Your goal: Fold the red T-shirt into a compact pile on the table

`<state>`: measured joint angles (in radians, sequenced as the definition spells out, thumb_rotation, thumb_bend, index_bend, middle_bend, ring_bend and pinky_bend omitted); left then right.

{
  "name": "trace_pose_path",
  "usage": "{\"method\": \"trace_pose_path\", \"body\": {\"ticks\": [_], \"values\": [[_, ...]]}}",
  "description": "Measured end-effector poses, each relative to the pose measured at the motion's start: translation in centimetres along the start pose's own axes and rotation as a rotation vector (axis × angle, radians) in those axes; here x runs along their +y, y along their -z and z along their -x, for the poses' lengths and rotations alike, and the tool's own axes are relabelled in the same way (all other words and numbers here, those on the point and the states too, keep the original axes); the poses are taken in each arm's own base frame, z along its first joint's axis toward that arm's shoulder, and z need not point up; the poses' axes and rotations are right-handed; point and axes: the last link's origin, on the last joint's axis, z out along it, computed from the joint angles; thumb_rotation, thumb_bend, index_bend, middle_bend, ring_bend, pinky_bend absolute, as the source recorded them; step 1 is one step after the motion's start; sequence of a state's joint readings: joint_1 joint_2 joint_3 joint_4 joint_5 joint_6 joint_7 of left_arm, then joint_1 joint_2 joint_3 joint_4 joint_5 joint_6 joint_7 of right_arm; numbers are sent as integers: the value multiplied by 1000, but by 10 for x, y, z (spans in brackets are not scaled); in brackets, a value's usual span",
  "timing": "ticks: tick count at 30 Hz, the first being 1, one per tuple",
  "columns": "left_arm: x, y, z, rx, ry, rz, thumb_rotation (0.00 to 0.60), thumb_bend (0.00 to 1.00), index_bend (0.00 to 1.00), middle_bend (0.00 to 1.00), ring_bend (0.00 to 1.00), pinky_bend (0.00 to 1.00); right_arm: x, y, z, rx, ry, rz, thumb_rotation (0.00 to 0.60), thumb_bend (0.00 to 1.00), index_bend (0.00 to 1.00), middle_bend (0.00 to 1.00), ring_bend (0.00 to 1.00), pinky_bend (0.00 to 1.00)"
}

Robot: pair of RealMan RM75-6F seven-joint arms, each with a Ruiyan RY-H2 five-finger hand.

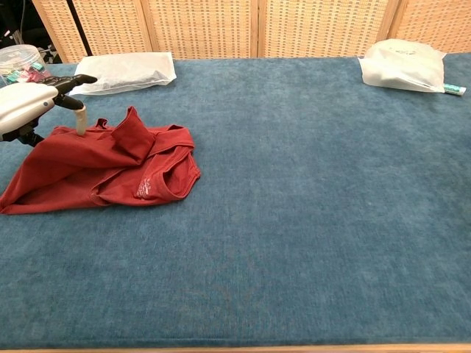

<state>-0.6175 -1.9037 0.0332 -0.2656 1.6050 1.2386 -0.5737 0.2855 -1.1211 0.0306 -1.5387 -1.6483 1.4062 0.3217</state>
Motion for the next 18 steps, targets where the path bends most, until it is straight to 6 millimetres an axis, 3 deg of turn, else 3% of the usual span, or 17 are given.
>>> {"method": "trace_pose_path", "body": {"ticks": [10, 18], "values": [[2, 0, -7, 33, -23, 27, 600, 438, 650, 0, 0, 0, 0, 0, 0, 1, 2, 1, 600, 0, 0, 0, 0, 0], [12, 0, -33, 174, -86, 136, 600, 444, 678, 0, 0, 0, -1, 1, 0, 1, 3, 0, 600, 0, 0, 0, 0, 0]]}}
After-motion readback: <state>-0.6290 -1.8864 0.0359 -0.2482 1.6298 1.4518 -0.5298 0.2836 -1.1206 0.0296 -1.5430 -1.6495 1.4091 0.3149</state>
